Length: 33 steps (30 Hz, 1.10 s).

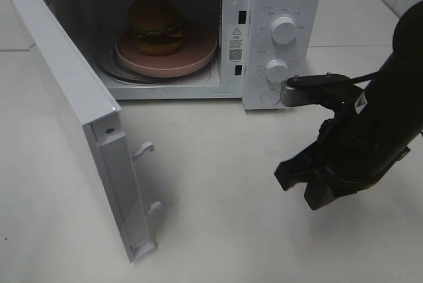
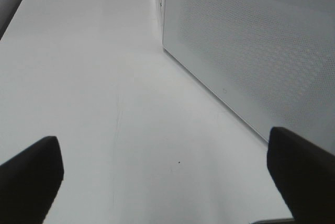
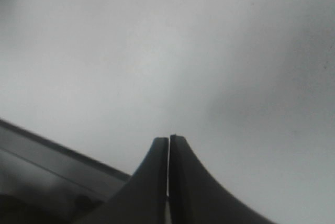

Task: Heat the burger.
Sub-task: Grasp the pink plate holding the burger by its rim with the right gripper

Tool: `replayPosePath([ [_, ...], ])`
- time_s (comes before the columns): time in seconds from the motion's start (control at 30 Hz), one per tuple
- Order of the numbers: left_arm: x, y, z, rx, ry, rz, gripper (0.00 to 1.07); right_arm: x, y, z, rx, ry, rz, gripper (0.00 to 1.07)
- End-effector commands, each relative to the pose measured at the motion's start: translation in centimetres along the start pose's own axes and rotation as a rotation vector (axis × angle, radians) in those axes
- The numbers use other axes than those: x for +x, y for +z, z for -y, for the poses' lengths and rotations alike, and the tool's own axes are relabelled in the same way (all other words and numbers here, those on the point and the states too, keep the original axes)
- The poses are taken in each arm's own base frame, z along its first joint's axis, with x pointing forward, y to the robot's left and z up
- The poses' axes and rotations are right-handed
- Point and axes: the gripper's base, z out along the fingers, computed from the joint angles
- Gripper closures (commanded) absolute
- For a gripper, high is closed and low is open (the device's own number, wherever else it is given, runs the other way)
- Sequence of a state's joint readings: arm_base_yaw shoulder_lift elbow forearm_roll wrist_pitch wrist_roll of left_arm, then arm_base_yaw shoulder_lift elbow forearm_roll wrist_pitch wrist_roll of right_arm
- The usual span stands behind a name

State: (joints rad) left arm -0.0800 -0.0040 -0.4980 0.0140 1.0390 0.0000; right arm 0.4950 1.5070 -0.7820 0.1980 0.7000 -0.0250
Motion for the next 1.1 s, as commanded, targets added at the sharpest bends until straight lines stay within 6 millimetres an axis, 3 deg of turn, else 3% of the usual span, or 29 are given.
replayPosePath([
  [0.03,0.2,-0.2,0.0,0.002,-0.004,0.021,0.09,0.1,-0.7,-0.1,-0.007,-0.253,-0.053,1.03],
  [0.07,0.2,-0.2,0.0,0.002,-0.004,0.021,0.09,0.1,-0.7,-0.1,-0.007,-0.253,-0.053,1.03],
  [0.1,0.2,-0.2,0.0,0.002,-0.004,0.021,0.09,0.2,-1.0,-0.2,-0.019,-0.381,-0.086,1.03],
  [0.17,0.2,-0.2,0.0,0.002,-0.004,0.021,0.09,0.3,-1.1,-0.2,-0.027,-0.445,-0.101,1.03],
  [0.23,0.2,-0.2,0.0,0.002,-0.004,0.021,0.09,0.2,-1.5,-0.3,-0.045,-0.625,-0.122,1.02],
  [0.5,0.2,-0.2,0.0,0.002,-0.004,0.021,0.09,-0.2,-2.3,-0.5,-0.062,-1.008,-0.097,1.01],
  [0.83,0.2,-0.2,0.0,0.002,-0.004,0.021,0.09,-2.0,-3.8,-0.3,0.015,-1.143,-0.068,0.98],
  [1.1,0.2,-0.2,0.0,0.002,-0.004,0.021,0.09,-3.2,-5.1,-1.8,0.134,-1.351,-0.068,0.89],
])
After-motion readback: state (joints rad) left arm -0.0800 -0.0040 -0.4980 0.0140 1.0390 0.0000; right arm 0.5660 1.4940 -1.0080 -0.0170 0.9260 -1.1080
